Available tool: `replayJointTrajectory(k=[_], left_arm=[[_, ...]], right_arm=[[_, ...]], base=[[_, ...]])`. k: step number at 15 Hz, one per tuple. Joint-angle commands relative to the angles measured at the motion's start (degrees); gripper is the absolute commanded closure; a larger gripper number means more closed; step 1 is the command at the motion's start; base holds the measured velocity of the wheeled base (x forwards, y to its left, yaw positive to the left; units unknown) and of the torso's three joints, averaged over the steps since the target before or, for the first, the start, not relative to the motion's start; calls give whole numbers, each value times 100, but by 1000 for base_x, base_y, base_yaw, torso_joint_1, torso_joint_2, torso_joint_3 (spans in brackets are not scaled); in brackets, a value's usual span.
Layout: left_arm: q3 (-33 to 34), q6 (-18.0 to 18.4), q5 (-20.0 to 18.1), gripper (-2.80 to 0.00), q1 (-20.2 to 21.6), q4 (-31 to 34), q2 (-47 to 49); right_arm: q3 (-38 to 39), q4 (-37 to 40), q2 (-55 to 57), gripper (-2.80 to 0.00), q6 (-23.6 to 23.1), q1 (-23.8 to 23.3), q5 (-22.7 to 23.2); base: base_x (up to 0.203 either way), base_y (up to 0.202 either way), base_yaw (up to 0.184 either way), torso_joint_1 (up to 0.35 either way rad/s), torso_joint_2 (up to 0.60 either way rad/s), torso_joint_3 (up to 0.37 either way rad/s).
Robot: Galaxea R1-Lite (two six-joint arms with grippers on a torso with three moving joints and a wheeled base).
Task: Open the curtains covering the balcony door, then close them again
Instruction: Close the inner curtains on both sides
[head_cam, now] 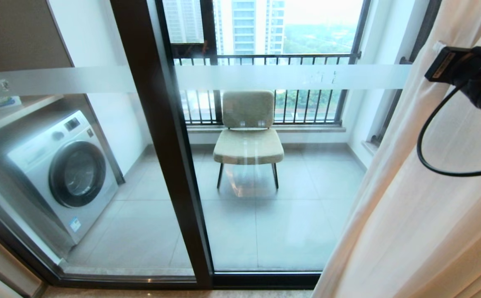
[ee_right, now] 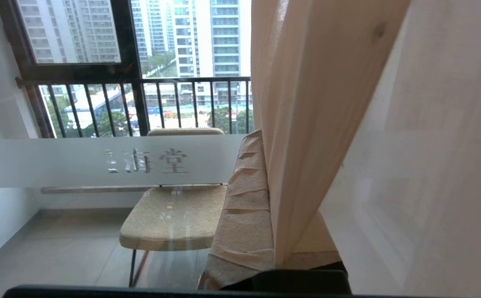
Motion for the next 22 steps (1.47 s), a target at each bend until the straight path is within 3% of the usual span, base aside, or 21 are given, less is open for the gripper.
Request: replayJointTrajectory(k=[1,22], left_arm=[[2,2,1,0,-1,1,-2],[5,20,6,0,-1,14,-2]], right_arm=[[-107,-42,106,0,-3,13,-4],[-120,-34,-17,0,-20,51,-4]], base=[[0,189,-2,7,4,-2],[0,192,1,2,2,1]])
